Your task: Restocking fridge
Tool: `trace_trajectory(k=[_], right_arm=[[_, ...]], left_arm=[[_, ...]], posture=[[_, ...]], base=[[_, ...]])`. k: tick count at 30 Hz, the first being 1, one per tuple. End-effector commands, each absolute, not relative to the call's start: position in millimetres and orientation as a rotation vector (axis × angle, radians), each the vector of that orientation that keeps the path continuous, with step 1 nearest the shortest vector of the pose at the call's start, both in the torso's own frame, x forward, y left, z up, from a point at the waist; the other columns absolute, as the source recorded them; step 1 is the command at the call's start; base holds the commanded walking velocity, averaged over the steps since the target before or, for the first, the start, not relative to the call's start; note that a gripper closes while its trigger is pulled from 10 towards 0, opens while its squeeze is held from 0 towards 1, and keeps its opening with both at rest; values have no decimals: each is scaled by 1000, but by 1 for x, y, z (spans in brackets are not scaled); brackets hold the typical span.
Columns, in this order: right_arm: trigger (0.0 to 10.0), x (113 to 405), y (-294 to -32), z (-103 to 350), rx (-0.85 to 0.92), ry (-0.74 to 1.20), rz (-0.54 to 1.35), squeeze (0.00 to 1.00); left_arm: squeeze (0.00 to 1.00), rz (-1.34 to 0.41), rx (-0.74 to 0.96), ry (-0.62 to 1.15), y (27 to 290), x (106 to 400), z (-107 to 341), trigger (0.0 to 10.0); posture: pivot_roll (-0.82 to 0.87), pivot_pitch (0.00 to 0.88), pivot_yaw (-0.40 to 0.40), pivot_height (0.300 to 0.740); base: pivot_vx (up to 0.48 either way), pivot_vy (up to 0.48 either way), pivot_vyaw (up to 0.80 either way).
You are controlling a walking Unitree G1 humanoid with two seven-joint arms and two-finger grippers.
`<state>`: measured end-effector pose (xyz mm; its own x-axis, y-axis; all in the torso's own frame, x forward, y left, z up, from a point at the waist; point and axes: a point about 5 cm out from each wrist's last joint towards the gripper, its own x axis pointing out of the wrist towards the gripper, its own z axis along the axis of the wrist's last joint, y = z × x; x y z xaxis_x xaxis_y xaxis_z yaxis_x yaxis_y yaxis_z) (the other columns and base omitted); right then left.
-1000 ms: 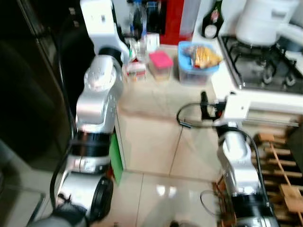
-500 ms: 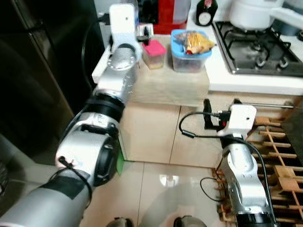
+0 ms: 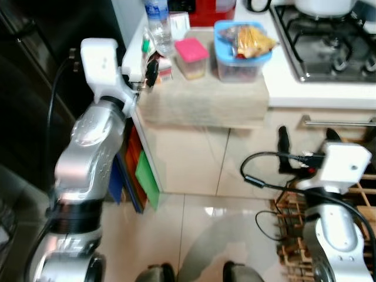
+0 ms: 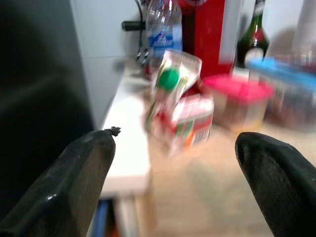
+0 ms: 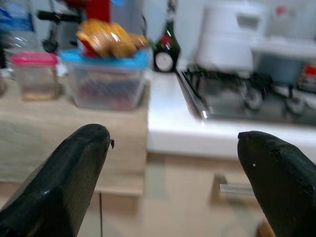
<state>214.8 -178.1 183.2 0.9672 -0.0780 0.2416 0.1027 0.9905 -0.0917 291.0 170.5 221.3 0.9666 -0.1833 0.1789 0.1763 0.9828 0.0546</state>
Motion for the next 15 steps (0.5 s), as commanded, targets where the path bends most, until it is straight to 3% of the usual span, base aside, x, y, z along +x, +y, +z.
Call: trace_trajectory(k=[1,3,5,8,15], right_arm=[[10000,217,-178,190,-90,-250,-63,0],[10000,222,-180,185,-83,-224,-61,0],[10000,232,-180,176,-64,-189,-56,0],[10000,247,-181,172,-24,-160,-68,0],[10000,263,-171,176,-21,-171,-44,0]], left_arm=[[0,-214,26,-196,158,275,223,10000],[0,-190,-12,-160,156,271,217,10000],[0,-141,-17,-123,155,274,211,10000],[0,-22,-39,-69,170,287,205,10000],[0,-60,46,-48,161,302,205,10000]], posture=[[-111,100,48,740],[-104,91,38,740],[-100,79,32,740],[-93,56,33,740],[-96,55,49,740]], base=[[0,0,0],[0,0,0],[0,-450,0],[0,-428,667],[35,-425,593]])
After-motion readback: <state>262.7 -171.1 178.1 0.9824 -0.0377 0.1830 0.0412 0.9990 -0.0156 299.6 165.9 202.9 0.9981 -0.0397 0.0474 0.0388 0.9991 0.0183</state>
